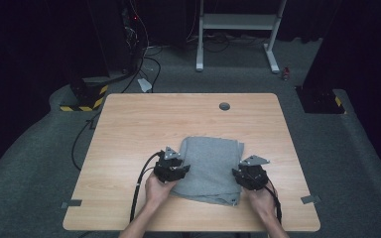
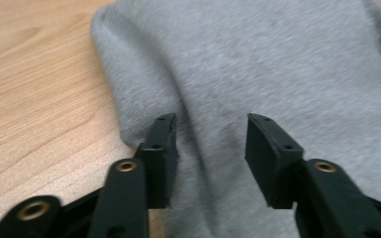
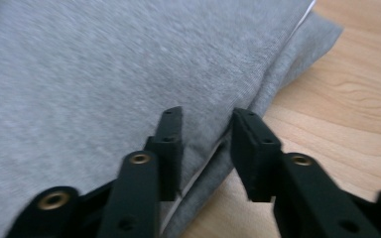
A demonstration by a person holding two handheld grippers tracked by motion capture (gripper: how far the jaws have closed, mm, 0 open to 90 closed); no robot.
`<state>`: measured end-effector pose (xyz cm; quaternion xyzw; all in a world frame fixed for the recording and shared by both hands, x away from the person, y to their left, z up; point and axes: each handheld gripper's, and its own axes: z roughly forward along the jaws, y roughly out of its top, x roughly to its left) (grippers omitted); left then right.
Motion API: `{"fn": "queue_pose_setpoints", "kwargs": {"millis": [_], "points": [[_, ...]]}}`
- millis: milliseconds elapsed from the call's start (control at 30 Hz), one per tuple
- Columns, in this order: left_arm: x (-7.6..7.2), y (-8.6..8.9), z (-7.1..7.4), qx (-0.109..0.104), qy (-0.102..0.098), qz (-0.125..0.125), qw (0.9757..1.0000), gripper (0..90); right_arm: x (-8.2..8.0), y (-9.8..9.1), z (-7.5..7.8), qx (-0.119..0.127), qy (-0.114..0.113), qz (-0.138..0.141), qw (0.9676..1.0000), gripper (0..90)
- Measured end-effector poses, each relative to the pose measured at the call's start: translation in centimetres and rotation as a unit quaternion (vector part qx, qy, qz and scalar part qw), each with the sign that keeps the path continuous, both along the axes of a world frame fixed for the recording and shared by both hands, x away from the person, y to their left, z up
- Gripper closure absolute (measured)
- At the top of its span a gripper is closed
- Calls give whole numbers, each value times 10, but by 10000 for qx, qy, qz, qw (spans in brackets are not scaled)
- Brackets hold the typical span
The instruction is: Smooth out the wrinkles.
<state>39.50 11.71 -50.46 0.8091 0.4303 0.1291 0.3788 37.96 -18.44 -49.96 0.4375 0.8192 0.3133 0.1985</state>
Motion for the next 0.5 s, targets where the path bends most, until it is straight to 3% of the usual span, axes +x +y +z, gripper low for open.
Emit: {"fn": "queue_pose_setpoints", "kwargs": {"millis": [133, 233, 300, 333, 367, 467, 500], "points": [[-4, -3, -8, 218, 190, -266, 9992, 752, 4, 3, -8, -163, 81, 144, 9997, 820], [-10, -2, -8, 185, 209, -362, 9990, 836, 1, 3, -8, -189, 107, 267, 9994, 852], [-29, 1, -7, 234, 276, -575, 9977, 844, -3, 2, -8, -202, 106, 436, 9988, 855], [-29, 1, -7, 234, 276, -575, 9977, 844, -3, 2, -8, -202, 106, 436, 9988, 855], [-43, 5, -5, 231, 322, -677, 9969, 843, -10, 2, -6, -321, 85, 719, 9969, 851], [-53, 12, -1, 110, 290, -608, 9977, 788, -19, 1, -2, -270, 61, 918, 9954, 806], [-52, 20, 6, -128, 153, -396, 9990, 730, -19, 0, 1, -193, 21, 932, 9955, 775]]}}
